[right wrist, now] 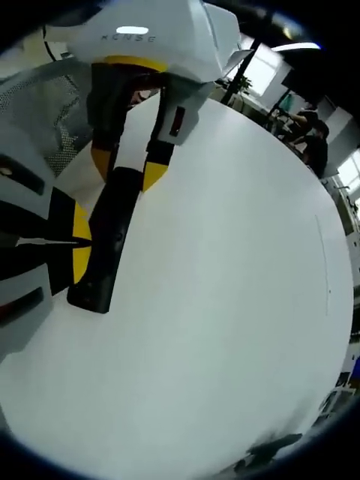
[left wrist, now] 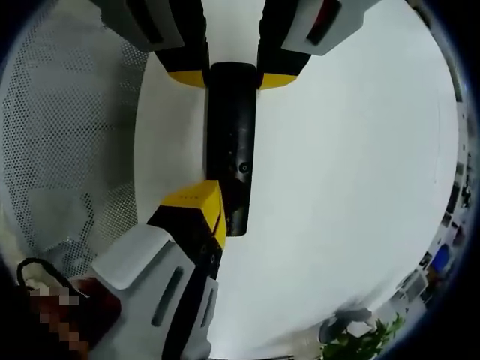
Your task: Press the specified remote control buttons in sequence, fully releasing each button before pressing the next.
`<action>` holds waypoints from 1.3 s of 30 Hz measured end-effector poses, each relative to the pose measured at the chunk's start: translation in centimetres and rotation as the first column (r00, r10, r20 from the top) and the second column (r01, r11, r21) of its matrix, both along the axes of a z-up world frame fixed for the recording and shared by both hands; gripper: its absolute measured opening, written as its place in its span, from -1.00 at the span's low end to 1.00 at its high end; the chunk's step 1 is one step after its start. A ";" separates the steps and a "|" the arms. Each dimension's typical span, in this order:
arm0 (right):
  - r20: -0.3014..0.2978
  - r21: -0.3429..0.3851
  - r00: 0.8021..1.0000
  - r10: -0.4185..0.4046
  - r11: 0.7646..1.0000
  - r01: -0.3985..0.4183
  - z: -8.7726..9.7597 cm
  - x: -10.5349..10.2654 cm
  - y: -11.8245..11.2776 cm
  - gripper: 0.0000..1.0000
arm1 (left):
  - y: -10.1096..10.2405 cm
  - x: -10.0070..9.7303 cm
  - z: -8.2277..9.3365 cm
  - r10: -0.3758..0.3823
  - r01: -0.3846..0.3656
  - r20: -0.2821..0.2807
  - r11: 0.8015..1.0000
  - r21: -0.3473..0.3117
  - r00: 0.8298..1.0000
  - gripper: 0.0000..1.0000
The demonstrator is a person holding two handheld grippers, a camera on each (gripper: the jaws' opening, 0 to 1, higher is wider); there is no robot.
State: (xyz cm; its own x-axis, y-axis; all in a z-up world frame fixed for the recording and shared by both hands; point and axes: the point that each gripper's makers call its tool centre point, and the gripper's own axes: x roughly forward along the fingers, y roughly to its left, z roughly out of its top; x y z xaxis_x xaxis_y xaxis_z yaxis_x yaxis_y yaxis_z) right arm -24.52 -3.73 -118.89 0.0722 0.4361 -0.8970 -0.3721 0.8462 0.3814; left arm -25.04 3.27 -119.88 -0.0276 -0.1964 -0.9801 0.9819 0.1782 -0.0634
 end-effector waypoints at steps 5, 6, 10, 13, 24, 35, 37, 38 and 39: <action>-0.014 -0.013 1.000 0.003 1.000 -0.003 0.0 -0.1 -0.4 -1.00 | 0.0 0.0 0.0 -0.007 0.007 -0.001 1.000 -0.005 1.000 -0.52; -0.015 -0.021 1.000 0.007 1.000 -0.008 0.0 -0.1 -0.5 -1.00 | 0.0 0.0 0.0 -0.007 0.007 -0.001 1.000 -0.007 1.000 -0.52; 0.001 -0.069 1.000 0.031 0.997 -0.031 0.1 0.3 -1.0 -1.00 | 0.0 0.0 0.0 -0.013 0.013 -0.006 1.000 -0.003 1.000 -0.52; 0.005 -0.065 0.999 0.033 0.997 -0.032 0.3 0.6 -1.1 -1.00 | 0.0 0.1 0.0 -0.019 0.019 -0.010 1.000 0.005 1.000 -0.52; -0.031 -0.054 0.999 0.023 0.998 -0.024 0.1 0.0 -0.9 -1.00 | 0.1 0.1 0.1 -0.021 0.021 -0.025 1.000 0.000 0.999 -0.52; -0.065 -0.089 0.997 0.033 0.995 -0.039 -0.4 -0.1 -0.8 -1.00 | 0.1 0.1 0.1 -0.034 0.034 -0.015 0.999 0.000 0.999 -0.52; -0.065 -0.093 0.997 0.032 0.995 -0.038 -0.4 -0.2 -0.8 -1.00 | 0.1 0.0 0.1 -0.034 0.034 -0.012 0.999 -0.002 0.999 -0.52; -0.062 -0.093 0.998 0.031 0.995 -0.037 -0.4 -0.2 -0.8 -1.00 | 0.1 0.0 0.1 -0.035 0.035 -0.011 0.999 -0.003 0.999 -0.52; -0.059 -0.093 0.998 0.032 0.995 -0.037 -0.4 -0.2 -0.8 -1.00 | 0.1 0.0 0.1 -0.035 0.035 -0.010 0.999 -0.003 0.999 -0.52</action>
